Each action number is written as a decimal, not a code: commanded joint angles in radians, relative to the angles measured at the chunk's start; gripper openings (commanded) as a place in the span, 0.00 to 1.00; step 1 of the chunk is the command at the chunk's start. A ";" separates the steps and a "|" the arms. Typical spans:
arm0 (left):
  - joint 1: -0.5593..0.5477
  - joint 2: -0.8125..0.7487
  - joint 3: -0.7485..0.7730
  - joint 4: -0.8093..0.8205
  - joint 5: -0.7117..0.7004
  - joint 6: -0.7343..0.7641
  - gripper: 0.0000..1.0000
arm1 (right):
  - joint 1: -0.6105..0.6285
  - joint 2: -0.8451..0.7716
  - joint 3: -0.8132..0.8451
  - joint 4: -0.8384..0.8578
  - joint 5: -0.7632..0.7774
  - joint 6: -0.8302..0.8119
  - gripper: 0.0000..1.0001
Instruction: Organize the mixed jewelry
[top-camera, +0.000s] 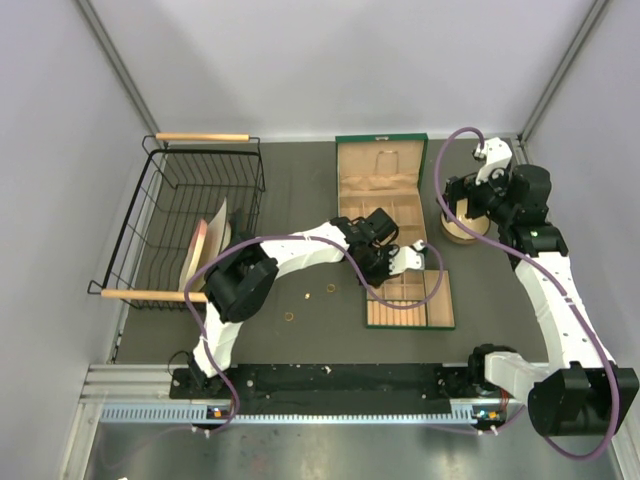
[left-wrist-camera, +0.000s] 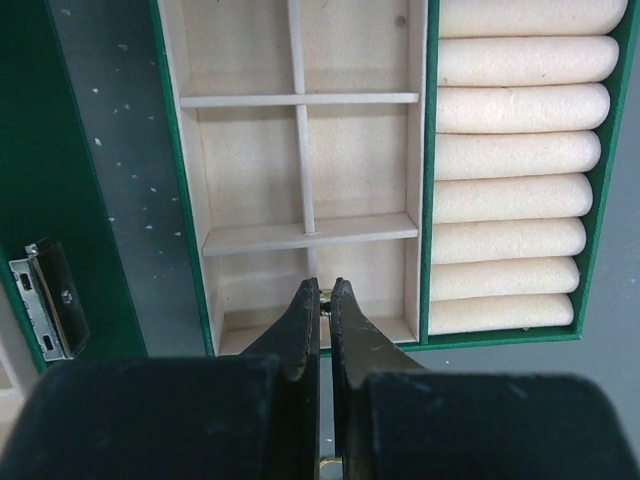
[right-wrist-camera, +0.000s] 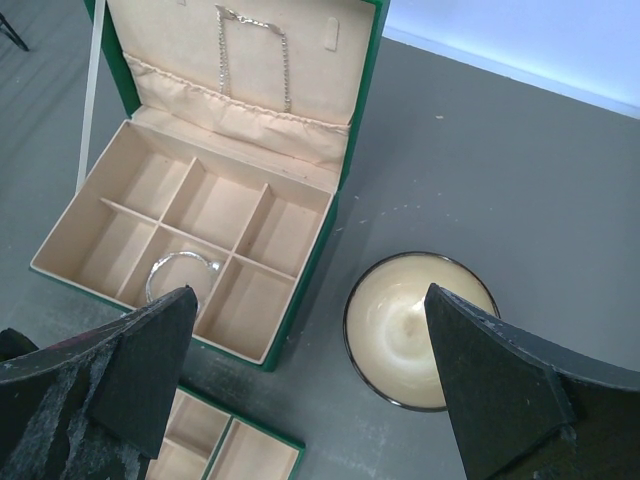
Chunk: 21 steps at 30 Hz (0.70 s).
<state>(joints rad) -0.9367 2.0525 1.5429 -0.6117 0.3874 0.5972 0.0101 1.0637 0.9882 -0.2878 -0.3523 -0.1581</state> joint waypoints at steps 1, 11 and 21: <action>0.001 -0.014 0.043 0.044 0.007 0.006 0.00 | -0.001 -0.001 0.000 0.026 0.001 -0.017 0.99; 0.015 -0.012 0.066 0.052 -0.025 0.013 0.00 | -0.002 0.005 0.000 0.026 0.001 -0.021 0.99; 0.029 0.035 0.063 0.058 -0.061 0.029 0.00 | -0.002 0.004 -0.002 0.026 0.001 -0.023 0.99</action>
<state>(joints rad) -0.9173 2.0678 1.5749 -0.5785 0.3367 0.6056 0.0101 1.0721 0.9882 -0.2844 -0.3515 -0.1654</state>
